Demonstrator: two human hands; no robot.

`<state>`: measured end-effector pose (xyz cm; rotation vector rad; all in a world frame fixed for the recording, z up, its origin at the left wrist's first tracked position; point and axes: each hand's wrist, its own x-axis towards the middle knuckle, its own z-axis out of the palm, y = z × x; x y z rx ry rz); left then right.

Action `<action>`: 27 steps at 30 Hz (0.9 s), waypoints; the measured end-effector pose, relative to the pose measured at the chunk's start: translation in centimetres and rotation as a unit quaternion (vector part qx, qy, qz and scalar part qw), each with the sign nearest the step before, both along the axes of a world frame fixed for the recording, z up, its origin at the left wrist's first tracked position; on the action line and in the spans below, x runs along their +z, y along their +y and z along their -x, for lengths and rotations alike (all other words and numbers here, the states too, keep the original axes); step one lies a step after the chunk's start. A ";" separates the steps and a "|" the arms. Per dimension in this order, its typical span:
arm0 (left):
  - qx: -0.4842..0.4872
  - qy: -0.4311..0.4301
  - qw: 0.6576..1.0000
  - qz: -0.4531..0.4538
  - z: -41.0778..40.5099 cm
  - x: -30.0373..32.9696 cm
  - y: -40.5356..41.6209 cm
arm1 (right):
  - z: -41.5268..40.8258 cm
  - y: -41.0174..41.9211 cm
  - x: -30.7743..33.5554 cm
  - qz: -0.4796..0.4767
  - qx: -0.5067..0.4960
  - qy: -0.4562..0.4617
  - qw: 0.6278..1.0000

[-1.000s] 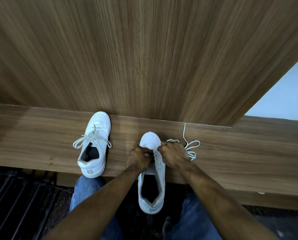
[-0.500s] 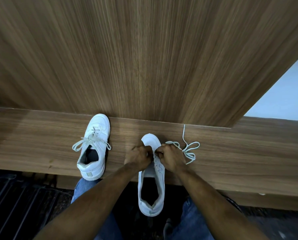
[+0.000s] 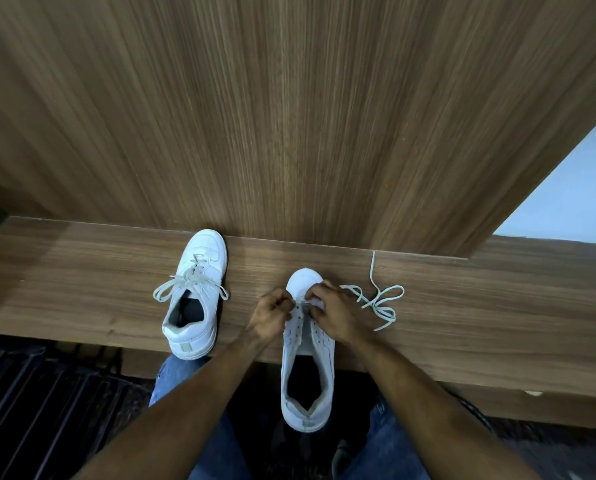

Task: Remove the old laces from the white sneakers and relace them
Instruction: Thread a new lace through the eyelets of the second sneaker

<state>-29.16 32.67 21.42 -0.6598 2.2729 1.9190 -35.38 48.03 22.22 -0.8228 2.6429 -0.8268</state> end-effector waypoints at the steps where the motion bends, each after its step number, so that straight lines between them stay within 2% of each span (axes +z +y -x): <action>1: -0.004 0.001 1.000 0.008 0.1 0.0 0.0 | 0.0 0.0 -0.1 0.000 0.006 -0.001 1.000; 4: -0.015 0.018 0.999 0.042 0.3 -0.2 0.0 | 0.1 -0.4 -0.3 -0.002 0.015 -0.010 1.000; 8: -0.025 0.033 0.993 0.108 -0.1 -0.4 0.4 | 0.2 -0.3 -0.8 0.044 -0.040 -0.032 0.998; 16: -0.033 -0.096 0.970 0.220 -0.2 0.7 0.9 | -0.2 0.4 -1.7 0.050 -0.018 -0.015 0.998; 21: -0.047 -0.079 0.966 0.241 -0.2 1.0 0.0 | -0.3 -0.4 -0.6 -0.003 -0.013 -0.011 1.000; 27: -0.057 -0.066 0.974 0.210 -0.3 0.6 -1.0 | -1.0 -2.0 2.0 -0.154 0.025 0.056 0.986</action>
